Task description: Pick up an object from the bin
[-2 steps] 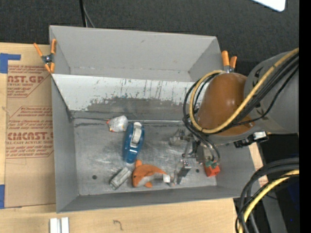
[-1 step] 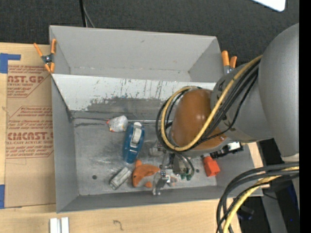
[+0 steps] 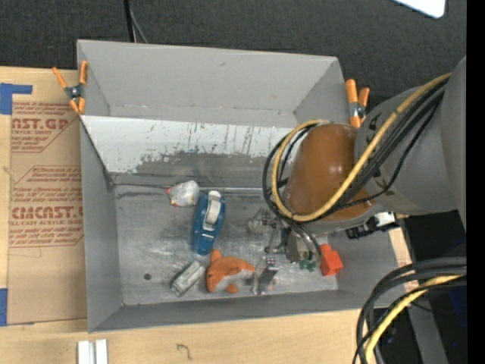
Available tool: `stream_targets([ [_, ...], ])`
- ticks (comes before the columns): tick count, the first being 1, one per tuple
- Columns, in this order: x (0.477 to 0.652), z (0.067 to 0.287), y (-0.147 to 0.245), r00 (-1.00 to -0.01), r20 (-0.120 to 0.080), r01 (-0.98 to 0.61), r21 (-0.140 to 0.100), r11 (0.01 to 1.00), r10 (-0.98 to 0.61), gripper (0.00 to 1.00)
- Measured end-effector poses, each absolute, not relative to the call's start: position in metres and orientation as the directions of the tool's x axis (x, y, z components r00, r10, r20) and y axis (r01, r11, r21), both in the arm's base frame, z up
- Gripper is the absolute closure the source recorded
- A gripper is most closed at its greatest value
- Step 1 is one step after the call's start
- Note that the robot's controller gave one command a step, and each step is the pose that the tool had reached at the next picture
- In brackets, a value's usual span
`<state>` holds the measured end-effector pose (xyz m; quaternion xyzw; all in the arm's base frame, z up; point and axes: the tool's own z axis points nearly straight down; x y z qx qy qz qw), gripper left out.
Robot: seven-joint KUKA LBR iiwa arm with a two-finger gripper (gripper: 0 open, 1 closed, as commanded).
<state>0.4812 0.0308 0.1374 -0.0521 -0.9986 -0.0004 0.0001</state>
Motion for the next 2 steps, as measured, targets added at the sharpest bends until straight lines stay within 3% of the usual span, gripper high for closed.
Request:
stream_targets([
  [1, 0.4859, 0.0733, 0.0636, -0.999, -0.023, 0.043, 0.002, 0.999, 0.043, 0.00],
  [2, 0.4819, 0.0722, 0.0643, -1.000, -0.009, 0.009, 0.004, 1.000, 0.009, 1.00],
])
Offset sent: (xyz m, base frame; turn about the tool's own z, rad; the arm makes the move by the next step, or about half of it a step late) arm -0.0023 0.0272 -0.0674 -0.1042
